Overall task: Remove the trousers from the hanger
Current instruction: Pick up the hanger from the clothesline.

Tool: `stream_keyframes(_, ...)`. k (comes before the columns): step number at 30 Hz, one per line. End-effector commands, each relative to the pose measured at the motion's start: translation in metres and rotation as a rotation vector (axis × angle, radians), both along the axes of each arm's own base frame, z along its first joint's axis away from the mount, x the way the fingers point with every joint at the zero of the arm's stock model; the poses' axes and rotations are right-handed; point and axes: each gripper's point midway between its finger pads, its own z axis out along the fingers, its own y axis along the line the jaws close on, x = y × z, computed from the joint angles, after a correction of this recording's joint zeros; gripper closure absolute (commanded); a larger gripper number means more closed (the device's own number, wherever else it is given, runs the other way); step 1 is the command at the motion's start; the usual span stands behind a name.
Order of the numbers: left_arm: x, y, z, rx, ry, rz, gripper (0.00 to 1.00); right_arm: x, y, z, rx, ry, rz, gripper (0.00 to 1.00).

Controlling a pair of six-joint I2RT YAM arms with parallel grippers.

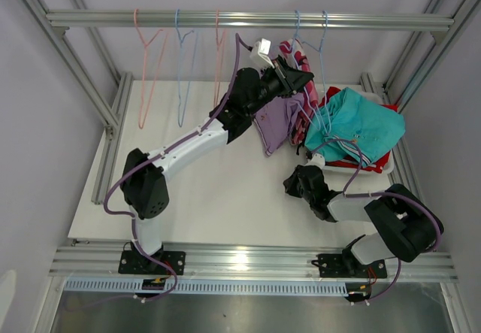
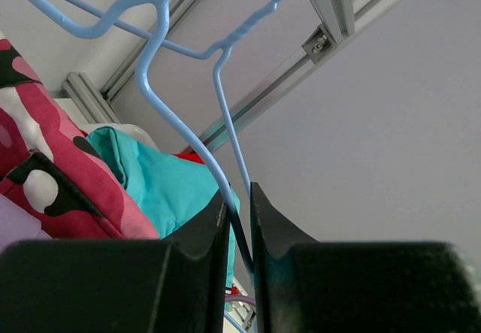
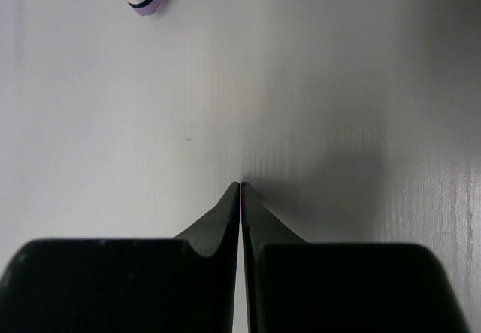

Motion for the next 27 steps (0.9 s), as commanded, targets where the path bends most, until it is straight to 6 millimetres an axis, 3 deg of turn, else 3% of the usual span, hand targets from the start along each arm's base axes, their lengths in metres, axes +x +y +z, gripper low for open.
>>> stream_keyframes(1, -0.018, 0.023, 0.073, -0.122, -0.164, 0.018, 0.88, -0.014, -0.019, -0.026, -0.064, 0.082, -0.027, 0.95)
stream_keyframes(6, -0.028, 0.036, 0.100, -0.127, -0.221, 0.035, 0.99, -0.014, -0.018, -0.026, -0.060, 0.080, -0.027, 0.94)
stream_keyframes(20, -0.068, 0.072, 0.168, -0.189, -0.342, 0.034, 0.99, -0.016, -0.017, -0.028, -0.053, 0.084, -0.021, 0.96)
stream_keyframes(25, -0.087, 0.082, 0.171, -0.170, -0.352, 0.009, 0.99, -0.017, -0.018, -0.025, -0.049, 0.079, -0.022, 0.96)
stream_keyframes(26, -0.087, 0.081, 0.158, -0.147, -0.336, 0.005, 0.99, -0.017, -0.018, -0.024, -0.047, 0.073, -0.023, 0.96)
stream_keyframes(27, -0.097, 0.091, 0.168, -0.149, -0.362, 0.016, 0.99, -0.017, -0.018, -0.024, -0.046, 0.073, -0.022, 0.96)
